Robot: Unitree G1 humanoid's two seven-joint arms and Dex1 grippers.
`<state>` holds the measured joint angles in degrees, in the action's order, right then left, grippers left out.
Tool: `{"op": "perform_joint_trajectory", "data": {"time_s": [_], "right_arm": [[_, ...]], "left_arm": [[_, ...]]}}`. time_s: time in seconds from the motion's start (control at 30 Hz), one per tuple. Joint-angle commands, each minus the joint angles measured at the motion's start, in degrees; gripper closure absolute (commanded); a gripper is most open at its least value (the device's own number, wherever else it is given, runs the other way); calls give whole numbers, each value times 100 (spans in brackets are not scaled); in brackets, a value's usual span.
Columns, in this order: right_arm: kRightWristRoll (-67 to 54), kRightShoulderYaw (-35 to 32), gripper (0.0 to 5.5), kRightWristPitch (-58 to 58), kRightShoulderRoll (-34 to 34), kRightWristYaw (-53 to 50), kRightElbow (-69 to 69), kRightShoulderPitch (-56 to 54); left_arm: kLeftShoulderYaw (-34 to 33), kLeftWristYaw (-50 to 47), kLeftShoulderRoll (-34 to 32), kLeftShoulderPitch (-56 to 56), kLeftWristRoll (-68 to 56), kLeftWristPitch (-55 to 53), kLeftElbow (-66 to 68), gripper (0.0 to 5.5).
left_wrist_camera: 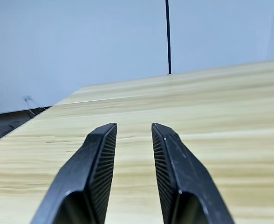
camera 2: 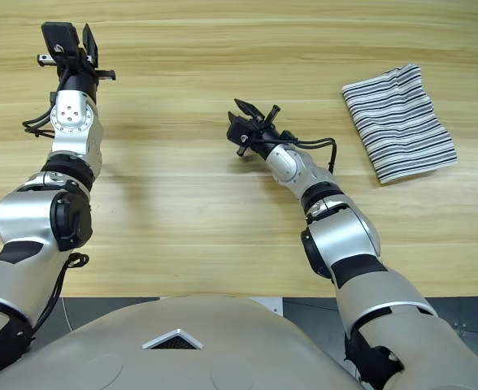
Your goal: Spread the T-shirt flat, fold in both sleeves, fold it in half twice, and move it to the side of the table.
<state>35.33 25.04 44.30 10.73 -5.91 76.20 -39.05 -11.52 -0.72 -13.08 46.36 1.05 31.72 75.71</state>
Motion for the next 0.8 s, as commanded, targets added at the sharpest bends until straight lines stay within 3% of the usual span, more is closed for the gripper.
{"op": "perform_joint_trajectory", "data": {"time_s": [0.03,0.8], "right_arm": [[-49,6,411,111,0,256,93,41],[371,543,411,-212,-302,-72,186,-220]], "left_arm": [[95,-117,71,158,183,-94,92,411],[-61,-351,-235,-58,328,-35,100,411]]}}
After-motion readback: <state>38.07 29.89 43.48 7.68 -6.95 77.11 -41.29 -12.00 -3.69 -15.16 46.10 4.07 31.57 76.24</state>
